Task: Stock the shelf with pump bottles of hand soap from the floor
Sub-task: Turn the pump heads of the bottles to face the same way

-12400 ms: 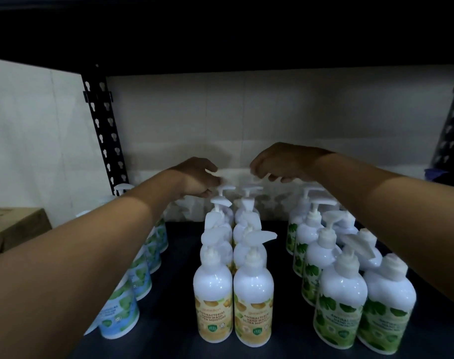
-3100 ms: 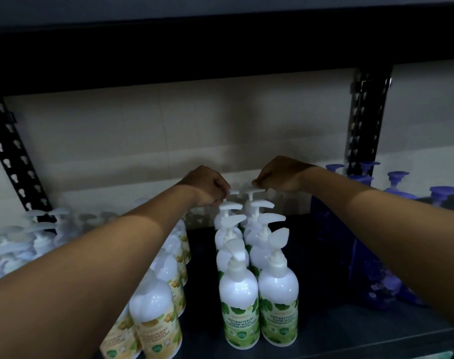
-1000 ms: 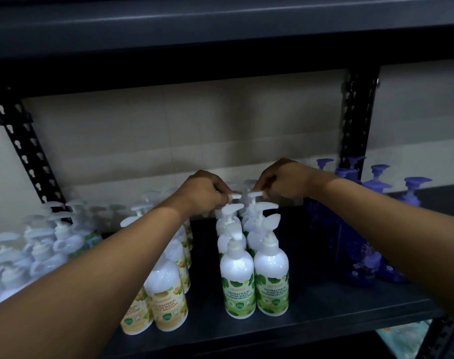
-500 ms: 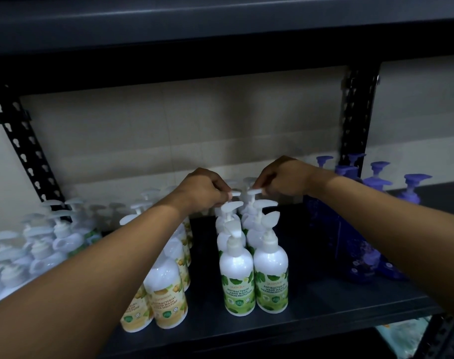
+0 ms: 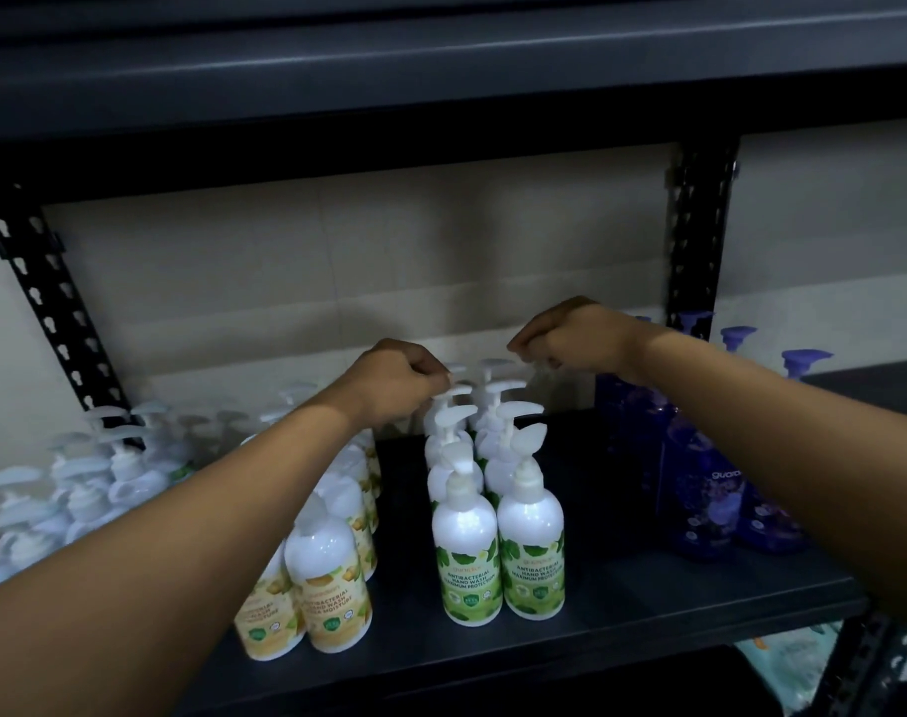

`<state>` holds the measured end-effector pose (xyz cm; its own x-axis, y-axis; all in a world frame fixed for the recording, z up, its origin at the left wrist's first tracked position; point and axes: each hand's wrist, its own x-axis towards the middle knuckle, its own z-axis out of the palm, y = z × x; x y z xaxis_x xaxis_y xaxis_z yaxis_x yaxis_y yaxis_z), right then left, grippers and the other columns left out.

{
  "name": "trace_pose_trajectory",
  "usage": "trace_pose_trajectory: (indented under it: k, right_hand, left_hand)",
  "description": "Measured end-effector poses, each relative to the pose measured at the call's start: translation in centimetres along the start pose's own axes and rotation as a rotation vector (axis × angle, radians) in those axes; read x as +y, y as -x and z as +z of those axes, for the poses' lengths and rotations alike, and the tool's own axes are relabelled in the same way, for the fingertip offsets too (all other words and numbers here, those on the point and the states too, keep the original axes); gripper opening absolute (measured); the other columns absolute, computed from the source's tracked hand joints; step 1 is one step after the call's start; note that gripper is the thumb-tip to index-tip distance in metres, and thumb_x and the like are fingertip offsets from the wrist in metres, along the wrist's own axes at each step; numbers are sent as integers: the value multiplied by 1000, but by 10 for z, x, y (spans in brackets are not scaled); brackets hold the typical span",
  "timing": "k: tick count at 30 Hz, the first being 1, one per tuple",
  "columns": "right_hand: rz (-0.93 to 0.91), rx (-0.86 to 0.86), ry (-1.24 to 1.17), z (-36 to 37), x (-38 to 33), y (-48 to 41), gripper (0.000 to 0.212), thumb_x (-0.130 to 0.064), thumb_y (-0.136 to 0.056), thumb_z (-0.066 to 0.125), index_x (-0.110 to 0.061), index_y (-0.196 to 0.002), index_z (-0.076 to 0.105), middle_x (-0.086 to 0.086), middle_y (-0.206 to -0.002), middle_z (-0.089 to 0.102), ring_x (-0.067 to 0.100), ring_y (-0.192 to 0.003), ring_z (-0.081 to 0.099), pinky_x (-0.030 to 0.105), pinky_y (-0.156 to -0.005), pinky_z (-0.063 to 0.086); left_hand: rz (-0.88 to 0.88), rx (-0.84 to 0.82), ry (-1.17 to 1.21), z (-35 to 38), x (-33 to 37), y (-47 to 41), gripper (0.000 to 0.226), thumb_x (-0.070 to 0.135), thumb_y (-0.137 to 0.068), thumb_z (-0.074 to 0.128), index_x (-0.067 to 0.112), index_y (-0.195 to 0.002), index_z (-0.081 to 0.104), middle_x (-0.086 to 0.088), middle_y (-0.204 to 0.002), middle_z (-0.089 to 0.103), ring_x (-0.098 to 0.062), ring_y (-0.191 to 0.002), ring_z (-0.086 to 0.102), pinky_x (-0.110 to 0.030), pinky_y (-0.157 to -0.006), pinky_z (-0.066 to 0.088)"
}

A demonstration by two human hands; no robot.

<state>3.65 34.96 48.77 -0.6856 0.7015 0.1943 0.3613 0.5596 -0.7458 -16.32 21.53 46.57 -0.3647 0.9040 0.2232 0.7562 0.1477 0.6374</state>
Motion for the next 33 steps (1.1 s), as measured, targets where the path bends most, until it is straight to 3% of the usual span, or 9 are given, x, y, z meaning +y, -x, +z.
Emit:
trace_pose_trajectory:
  k: [3,7,11,15,21,33]
  right_hand:
    - [14,35,42,-14,-11,12,18,-18,-93,65,-23,-105,76,-9,-98,73,10,-81,63,9,-49,42]
    - [28,20,81,-24,-22,28,18,-29,-94,66,-24,-109,75,-10,-103,73,14,-91,66,19,-58,44]
    - [27,6,124,-19,-24,38,13,-26,-92,70,-22,-102,78,-11,-88,72,11,-81,65,12,-52,44]
    - [5,-58,223,-6,-19,46,13,-19,-88,72,-22,-97,80,-10,-95,75,11,-91,67,17,-77,48]
    - [44,-157,330,9,-14,50,28,-23,-89,74,-21,-117,75,-7,-112,70,10,-102,63,19,-87,43]
    - [42,-131,276,15,-6,40,22,-10,-90,70,-19,-109,77,-12,-91,68,7,-91,63,18,-83,43]
  left_hand:
    - [10,49,22,-10,7,6,11,30,-89,70,21,-90,76,4,-94,76,-17,-91,72,-38,-92,58]
    - [9,61,54,-22,23,19,14,32,-91,70,19,-96,74,-1,-94,75,-23,-89,74,-37,-86,60]
    - [20,4,18,-20,35,31,11,29,-89,73,20,-94,76,3,-97,76,-18,-90,72,-35,-86,60]
    - [-17,-55,-46,-8,32,36,14,30,-85,79,18,-93,76,5,-96,75,-14,-90,69,-34,-89,58]
    - [-73,-86,8,6,17,38,18,26,-84,81,14,-95,75,-6,-90,76,-27,-90,74,-45,-92,58]
    - [-71,-118,76,9,7,35,11,16,-91,74,16,-102,75,-7,-97,78,-25,-94,75,-42,-95,58]
